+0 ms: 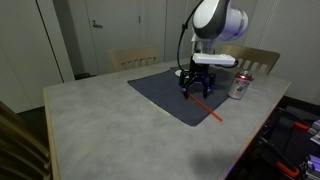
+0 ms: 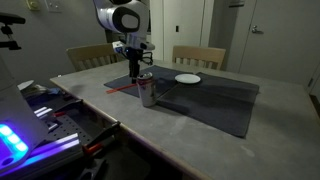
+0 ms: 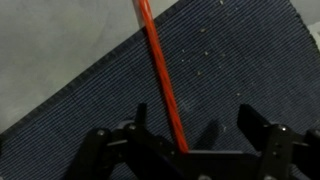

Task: Pick the straw and put it in the soda can

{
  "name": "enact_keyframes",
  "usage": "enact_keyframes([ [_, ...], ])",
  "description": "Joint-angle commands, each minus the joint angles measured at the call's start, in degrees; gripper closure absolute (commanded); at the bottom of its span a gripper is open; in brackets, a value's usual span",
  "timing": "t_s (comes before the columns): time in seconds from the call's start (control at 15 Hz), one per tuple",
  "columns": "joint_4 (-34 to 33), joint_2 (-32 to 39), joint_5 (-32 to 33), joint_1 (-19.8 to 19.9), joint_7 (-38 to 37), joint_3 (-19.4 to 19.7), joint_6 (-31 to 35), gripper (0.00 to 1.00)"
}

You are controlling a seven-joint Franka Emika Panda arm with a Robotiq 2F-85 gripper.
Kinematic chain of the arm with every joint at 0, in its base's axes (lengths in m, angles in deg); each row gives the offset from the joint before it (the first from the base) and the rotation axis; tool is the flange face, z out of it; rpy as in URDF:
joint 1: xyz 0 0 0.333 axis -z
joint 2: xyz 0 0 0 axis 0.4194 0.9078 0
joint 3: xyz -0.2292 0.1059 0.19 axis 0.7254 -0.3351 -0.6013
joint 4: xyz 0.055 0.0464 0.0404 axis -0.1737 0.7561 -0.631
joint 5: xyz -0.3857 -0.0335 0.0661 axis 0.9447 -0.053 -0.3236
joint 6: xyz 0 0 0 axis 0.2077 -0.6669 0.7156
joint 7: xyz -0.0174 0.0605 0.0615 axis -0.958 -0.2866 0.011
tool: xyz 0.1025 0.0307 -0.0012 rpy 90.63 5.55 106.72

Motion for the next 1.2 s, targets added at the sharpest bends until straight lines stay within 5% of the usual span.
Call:
enact_keyframes([
  [0.0, -2.0, 2.2, 2.7, -0.6, 2.6, 0.4, -1.1, 0.05],
  [0.4, -2.4, 3.1, 7.1, -1.1, 5.0, 0.5, -1.2, 0.15],
  [0.67, -2.0, 3.0, 7.9, -1.2, 5.7, 0.3, -0.7, 0.43],
  [0.87, -1.9, 3.0, 8.0, -1.4, 6.1, 0.2, -0.7, 0.48],
  [1.13, -1.8, 3.1, 7.9, -1.5, 6.4, 0.1, -0.5, 0.70],
])
